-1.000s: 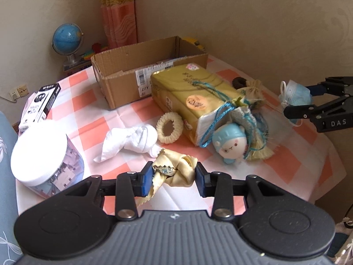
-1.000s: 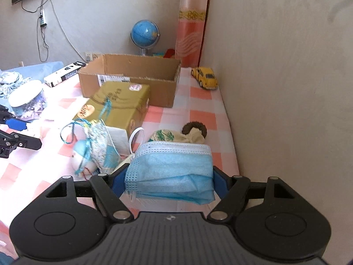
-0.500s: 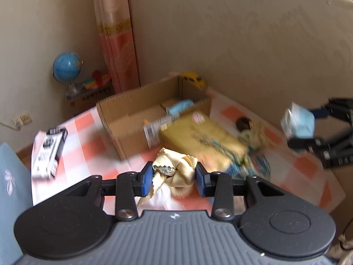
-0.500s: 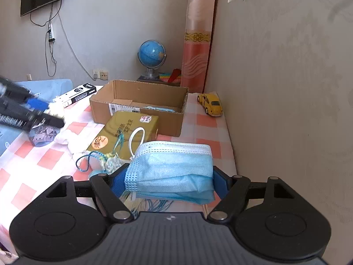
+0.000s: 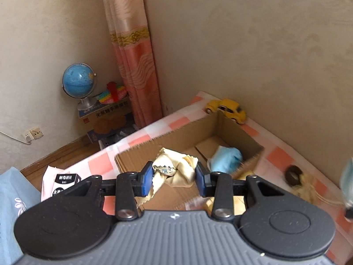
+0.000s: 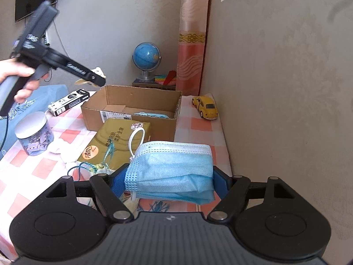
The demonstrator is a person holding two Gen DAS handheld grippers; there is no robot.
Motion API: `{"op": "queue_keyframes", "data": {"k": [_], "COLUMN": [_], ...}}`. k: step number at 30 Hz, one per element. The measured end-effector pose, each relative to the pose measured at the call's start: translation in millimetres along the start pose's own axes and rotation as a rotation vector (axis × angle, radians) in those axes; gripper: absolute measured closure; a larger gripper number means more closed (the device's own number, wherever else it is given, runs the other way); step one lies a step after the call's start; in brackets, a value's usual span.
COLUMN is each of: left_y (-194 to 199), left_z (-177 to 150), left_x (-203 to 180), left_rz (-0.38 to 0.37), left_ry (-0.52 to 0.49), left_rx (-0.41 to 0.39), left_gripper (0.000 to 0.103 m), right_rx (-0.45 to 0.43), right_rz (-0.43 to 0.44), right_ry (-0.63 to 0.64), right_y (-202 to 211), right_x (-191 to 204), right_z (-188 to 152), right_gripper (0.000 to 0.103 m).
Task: Organize soft objects
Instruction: 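Drop the yellow cloth into the box with the left tool while the right carries the mask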
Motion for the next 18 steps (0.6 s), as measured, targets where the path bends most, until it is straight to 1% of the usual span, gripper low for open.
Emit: {"op": "queue_keyframes", "data": {"k": [1, 2, 3, 4, 5, 7, 10, 12, 16, 18], "left_y": [-5.4, -9.8, -13.7, -15.7, -15.3, -11.0, 0.7, 15.6, 50.0, 67.8], "left_z": [1.9, 2.7, 2.5, 1.5, 0.4, -5.6, -15.2, -24.9, -47.4, -59.4], "left_x": [1.9, 3.9, 6.3, 7.8, 8.8, 8.6, 8.8, 5.2, -3.1, -8.2], "left_rz": [0.010, 0.019, 0.029, 0.036, 0.040, 0.043, 0.043, 0.035, 0.034, 0.031], "left_ry": [0.006, 0.012, 0.022, 0.029, 0.032, 0.026, 0.033, 0.020, 0.007, 0.014], "left_rx": [-0.003, -0.007, -0.005, -0.004, -0.013, -0.020, -0.013, -0.021, -0.043, -0.064], "left_gripper": [0.062, 0.055, 0.039, 0.032, 0.029, 0.028, 0.019, 0.013, 0.009, 0.004], "right_rx": [0.002, 0.003, 0.005, 0.007, 0.008, 0.007, 0.008, 0.005, -0.004, -0.006], "right_rz": [-0.002, -0.004, -0.004, -0.005, -0.006, -0.006, -0.003, -0.004, 0.015, 0.024], "right_ry": [-0.001, -0.002, -0.003, -0.005, -0.005, -0.004, -0.003, 0.001, 0.000, 0.003], "right_y": [-0.8, -1.7, -2.6, -3.6, -3.8, -4.2, -5.1, -5.0, -5.2, -8.3], "right_x": [-0.5, -1.2, -1.4, -1.5, -1.5, -0.8, 0.5, 2.0, 5.3, 7.4], "right_z": [-0.2, -0.2, -0.4, -0.7, -0.7, 0.0, 2.0, 3.9, 10.5, 15.7], "right_gripper": [0.023, 0.023, 0.023, 0.023, 0.023, 0.023, 0.023, 0.023, 0.023, 0.023]}}
Point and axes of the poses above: each gripper's, at about its wrist camera, not at the fingertips, and y roughly against the way its jaws point, x to its left, z to its top, the point moved 9 cm from there along -y, roughly the way its jaws point, and after that the axes turned 8 degrees about y, right-handed, at the moved point
